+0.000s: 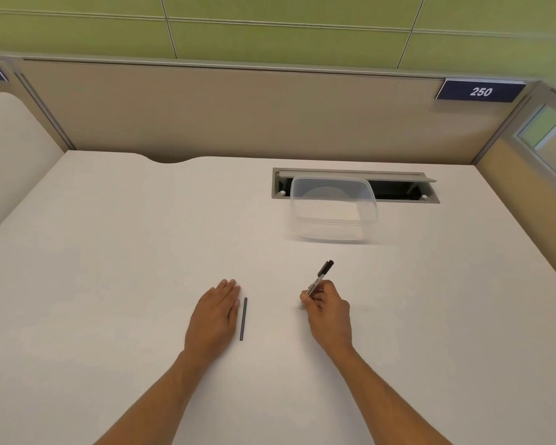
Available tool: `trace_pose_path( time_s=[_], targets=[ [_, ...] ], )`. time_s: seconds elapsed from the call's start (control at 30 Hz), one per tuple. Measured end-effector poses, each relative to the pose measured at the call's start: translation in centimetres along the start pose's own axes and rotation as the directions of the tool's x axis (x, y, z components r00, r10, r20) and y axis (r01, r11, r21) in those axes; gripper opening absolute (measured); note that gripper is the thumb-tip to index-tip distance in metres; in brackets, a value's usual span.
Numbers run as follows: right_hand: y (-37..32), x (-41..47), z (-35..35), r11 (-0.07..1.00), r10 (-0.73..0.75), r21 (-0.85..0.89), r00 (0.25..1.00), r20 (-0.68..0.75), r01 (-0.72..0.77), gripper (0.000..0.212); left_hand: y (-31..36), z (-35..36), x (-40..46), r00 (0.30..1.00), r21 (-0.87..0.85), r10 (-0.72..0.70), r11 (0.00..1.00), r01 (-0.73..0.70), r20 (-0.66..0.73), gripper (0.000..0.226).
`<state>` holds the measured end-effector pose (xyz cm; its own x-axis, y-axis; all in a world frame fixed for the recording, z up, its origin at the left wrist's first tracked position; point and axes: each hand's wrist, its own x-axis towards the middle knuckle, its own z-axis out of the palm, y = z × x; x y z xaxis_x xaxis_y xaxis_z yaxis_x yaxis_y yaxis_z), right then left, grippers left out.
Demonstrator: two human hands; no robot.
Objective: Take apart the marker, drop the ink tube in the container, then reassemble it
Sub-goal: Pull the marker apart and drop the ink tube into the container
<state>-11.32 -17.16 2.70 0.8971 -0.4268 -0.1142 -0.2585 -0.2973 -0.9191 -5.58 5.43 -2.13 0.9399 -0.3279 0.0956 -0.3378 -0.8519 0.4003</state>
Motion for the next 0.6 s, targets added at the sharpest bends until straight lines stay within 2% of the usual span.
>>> trace_pose_path(
  time_s=[0.3,0.6],
  targets=[
    [0.47,-0.37,0.21,0.998,-0.058,-0.026,0.998,-0.027,0.057,0.029,0.11,0.15,-0.17,1.0,0.053,-0.004,0.999,0.003,0.031,0.051],
    [0.5,-0.38,-0.04,0.999,-0.028,-0.022,0.998,-0.058,0.027,0.026,0.0,0.33,-0.13,1.0,0.025,-0.002,1.0,0.001,0.01,0.051]
  ],
)
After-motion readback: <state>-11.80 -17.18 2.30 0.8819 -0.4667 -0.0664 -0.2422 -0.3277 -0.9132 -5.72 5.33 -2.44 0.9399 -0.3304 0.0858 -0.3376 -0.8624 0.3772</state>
